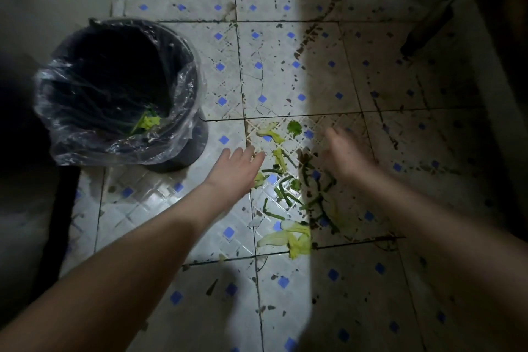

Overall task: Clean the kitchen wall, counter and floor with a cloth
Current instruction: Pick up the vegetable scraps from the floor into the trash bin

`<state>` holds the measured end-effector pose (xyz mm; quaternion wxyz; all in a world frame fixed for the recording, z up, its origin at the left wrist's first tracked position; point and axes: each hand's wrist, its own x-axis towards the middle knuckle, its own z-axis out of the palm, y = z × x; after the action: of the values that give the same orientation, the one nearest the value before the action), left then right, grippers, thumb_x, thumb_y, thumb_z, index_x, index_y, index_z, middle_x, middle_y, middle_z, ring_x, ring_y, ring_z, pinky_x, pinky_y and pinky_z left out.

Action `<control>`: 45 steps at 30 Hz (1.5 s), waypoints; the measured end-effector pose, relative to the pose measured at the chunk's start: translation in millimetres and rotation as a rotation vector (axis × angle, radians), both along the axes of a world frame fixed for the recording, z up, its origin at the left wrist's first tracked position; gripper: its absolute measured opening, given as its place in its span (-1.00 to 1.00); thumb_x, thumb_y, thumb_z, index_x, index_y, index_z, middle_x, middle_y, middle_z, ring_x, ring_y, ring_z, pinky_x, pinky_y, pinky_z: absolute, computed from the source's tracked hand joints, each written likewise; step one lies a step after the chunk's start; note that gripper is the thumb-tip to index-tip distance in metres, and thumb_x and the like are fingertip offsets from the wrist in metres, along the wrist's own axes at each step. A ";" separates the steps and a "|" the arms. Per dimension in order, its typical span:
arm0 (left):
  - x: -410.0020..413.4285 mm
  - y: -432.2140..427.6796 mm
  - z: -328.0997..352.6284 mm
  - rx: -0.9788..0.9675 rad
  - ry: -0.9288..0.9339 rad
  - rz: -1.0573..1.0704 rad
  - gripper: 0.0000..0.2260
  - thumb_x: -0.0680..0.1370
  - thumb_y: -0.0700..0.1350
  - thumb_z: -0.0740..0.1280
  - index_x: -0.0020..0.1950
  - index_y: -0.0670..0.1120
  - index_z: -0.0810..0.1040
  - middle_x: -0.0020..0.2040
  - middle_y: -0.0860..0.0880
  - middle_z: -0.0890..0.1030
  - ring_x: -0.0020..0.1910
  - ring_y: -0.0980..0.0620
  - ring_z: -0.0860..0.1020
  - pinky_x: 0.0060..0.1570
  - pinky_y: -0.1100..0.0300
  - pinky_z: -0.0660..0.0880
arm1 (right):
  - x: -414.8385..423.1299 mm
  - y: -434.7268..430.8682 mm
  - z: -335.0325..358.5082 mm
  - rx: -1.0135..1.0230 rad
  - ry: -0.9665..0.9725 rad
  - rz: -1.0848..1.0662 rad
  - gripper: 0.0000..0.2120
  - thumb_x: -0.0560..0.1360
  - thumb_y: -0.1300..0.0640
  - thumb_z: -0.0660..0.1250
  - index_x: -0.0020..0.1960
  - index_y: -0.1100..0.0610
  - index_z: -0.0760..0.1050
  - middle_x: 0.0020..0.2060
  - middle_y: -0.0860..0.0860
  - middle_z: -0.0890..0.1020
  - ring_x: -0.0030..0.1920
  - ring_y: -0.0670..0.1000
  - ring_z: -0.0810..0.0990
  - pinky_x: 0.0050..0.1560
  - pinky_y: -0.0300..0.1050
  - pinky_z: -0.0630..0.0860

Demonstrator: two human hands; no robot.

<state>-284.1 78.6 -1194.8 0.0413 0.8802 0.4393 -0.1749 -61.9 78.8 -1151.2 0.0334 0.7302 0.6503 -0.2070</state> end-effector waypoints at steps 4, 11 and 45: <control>2.4 2.4 -21.5 -0.051 0.025 -0.025 -0.36 0.59 -0.04 0.26 0.52 -0.09 -0.06 0.53 -0.18 0.07 0.43 -0.18 0.22 0.33 -0.07 0.22 | 8.7 -3.0 -15.8 -0.014 -0.001 0.004 -0.62 0.48 0.41 0.23 0.26 0.17 0.36 0.20 0.13 0.45 0.13 0.11 0.48 0.10 -0.05 0.45; 6.3 7.0 -26.9 -0.078 -0.087 0.004 -0.59 0.58 -0.19 0.23 0.40 -0.06 0.21 0.38 -0.13 0.29 0.24 -0.14 0.37 0.17 0.03 0.32 | 13.5 -9.2 -31.5 -0.042 0.017 0.026 -0.80 0.46 0.43 0.18 -0.01 0.17 0.38 0.03 0.14 0.46 -0.03 0.12 0.45 -0.06 -0.02 0.43; 36.1 18.6 -36.9 -0.121 -0.117 -0.117 -0.40 0.51 -0.23 0.36 0.46 -0.04 0.16 0.48 -0.15 0.17 0.36 -0.16 0.29 0.31 -0.04 0.28 | 11.4 -9.0 -31.7 -0.064 0.059 0.019 -0.76 0.50 0.39 0.17 0.12 0.18 0.40 0.09 0.12 0.46 0.05 0.11 0.45 0.06 0.10 0.47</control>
<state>-248.0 97.2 -1231.8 0.1096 0.9089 0.3729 -0.1512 -50.5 69.8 -1182.9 0.0395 0.7160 0.6510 -0.2490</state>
